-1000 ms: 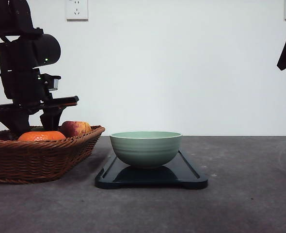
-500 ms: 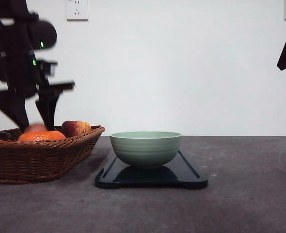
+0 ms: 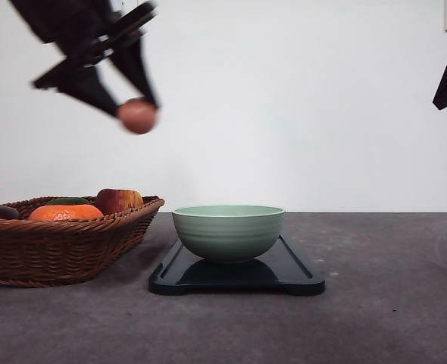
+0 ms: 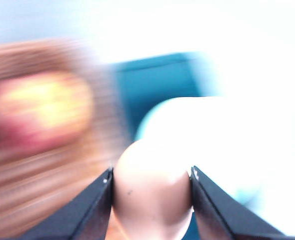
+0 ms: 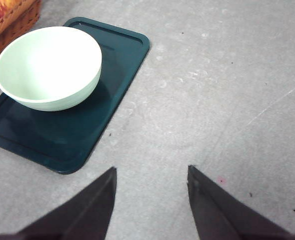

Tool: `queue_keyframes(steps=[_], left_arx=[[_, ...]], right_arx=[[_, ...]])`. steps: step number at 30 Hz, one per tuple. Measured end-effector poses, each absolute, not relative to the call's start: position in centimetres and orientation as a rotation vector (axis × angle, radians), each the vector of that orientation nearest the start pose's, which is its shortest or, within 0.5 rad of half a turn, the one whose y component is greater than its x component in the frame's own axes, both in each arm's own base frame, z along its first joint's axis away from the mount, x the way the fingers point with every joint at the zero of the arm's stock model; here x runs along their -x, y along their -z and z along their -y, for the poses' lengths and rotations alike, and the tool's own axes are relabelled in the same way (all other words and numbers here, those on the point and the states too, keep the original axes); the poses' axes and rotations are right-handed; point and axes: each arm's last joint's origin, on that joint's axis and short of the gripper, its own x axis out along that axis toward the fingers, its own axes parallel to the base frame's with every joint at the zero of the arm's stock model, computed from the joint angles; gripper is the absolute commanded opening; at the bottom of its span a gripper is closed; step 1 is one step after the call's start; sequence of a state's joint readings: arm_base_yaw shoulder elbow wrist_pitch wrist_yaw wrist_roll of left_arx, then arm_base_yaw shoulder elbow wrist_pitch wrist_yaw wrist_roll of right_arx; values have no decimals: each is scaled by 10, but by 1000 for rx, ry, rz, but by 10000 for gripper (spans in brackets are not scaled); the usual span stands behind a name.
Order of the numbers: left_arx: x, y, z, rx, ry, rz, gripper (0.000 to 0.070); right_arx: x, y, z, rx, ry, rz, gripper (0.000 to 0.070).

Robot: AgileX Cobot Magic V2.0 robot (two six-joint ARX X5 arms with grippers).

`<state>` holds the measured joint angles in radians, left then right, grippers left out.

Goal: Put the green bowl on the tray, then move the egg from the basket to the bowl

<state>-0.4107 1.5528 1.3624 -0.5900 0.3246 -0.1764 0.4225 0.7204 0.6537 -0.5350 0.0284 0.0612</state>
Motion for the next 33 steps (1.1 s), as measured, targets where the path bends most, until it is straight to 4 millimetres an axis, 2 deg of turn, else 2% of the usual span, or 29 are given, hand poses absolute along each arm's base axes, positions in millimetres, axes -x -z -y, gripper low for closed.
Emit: queue_keyframes(steps=[5,14,17,25,33], left_arx=[[-292,-317,180,77,721,-769,194],[-285,-310,226,-74,637,-615,194],[-291,-296,236,-90,641,-638,194],[-310,-238,251,-149,616,-795,194],[-318,-203,258,-180,602,-880,194]], right_arx=[[-137,-266,-61,77,-364,-601,272],[-136,-265,-60,82,-363,-622,271],[-135,-264,-60,84,-362,-631,271],[-135,-263,-60,86,-361,-640,272],[-135,-263,-60,87,-361,-646,271]])
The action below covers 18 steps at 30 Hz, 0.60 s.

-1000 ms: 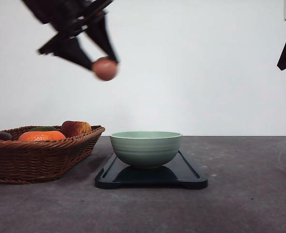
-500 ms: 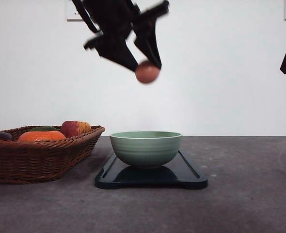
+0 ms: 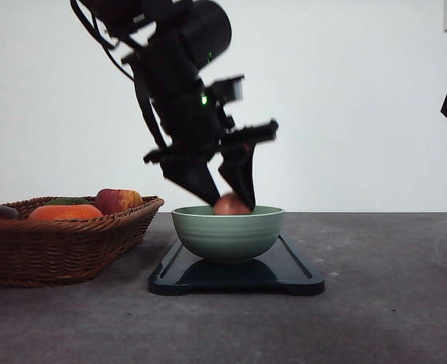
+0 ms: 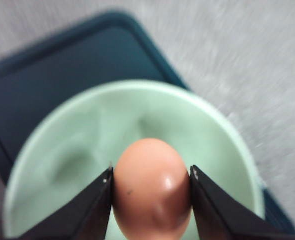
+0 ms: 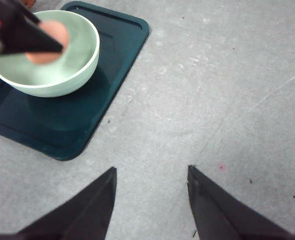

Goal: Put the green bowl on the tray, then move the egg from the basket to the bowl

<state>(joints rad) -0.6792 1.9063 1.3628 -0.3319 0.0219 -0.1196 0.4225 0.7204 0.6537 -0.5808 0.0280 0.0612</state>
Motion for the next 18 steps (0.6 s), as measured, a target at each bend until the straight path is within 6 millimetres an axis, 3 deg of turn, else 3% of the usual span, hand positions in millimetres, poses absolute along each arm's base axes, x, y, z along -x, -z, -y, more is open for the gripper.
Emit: queue_keyframes(steps=[5,18], left_arx=[[-320,-192,260,-190,597,-908,194],[-323,-183,262,-192,597,-911,195]], right_arx=[[-134,-263,-60,88,-360,-649,272],[-134,-263,-60,72,-355,-652,272]])
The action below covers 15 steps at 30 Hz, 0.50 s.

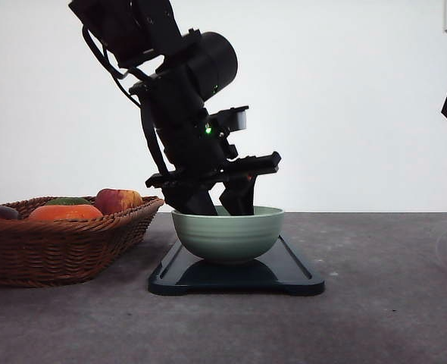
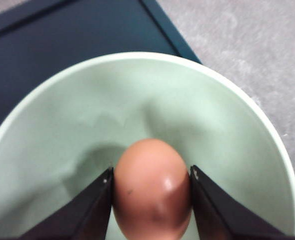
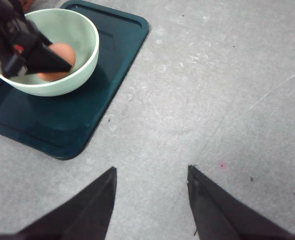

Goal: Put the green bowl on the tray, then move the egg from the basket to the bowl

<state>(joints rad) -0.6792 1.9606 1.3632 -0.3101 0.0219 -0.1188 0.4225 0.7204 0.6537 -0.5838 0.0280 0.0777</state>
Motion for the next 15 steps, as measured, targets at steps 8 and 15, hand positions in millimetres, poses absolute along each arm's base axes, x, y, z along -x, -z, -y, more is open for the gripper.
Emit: queue_keyframes(steps=[8,15], left_arx=[[-324,-183,262,-192,597,-910,347],[-323,-187,262,-202,592,-937,400]], right_arx=[[-134,-263,-60,67,-353,-653,272],[-134,-263,-60,67,-353,-653,272]])
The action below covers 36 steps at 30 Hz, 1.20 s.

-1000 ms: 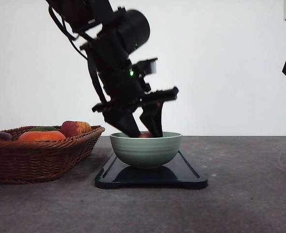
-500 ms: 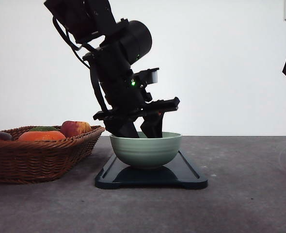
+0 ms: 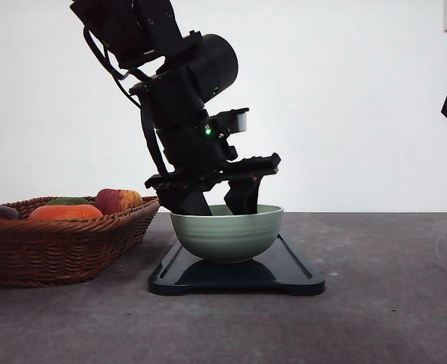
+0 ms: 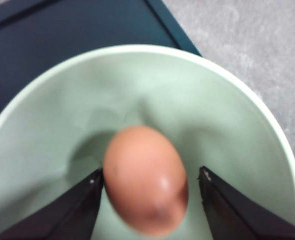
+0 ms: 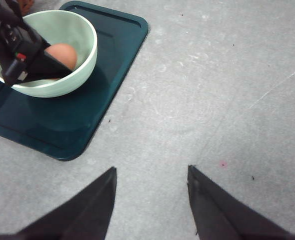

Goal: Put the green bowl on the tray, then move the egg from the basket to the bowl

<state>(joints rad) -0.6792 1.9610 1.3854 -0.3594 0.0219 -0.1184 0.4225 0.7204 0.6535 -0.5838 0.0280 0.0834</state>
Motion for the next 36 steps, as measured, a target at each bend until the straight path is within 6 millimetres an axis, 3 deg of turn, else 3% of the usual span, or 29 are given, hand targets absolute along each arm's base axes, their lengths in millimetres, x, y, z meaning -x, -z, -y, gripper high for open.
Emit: queue_keyframes(steps=[8,14,22,25,36], left_arx=[[-327,-216,263,-192,594,-915,398],[-315,-255,245,-216,604,-872,398],[-297,-321,176,-187,517,-788,398],[-286,-335,149,-156,470,-752,398],[-206,-322,74,-55,331,-705,398]], right_arx=[[-134,-263,-60,67,-353,-653,271],[-134,-263,-60,67,-353,-653,272],[-134,-263,-60,67,-353,-653,272],[-134,-263,-60,67,-353,-653,272],[-135,-263,-60,66,-354,-649,272]])
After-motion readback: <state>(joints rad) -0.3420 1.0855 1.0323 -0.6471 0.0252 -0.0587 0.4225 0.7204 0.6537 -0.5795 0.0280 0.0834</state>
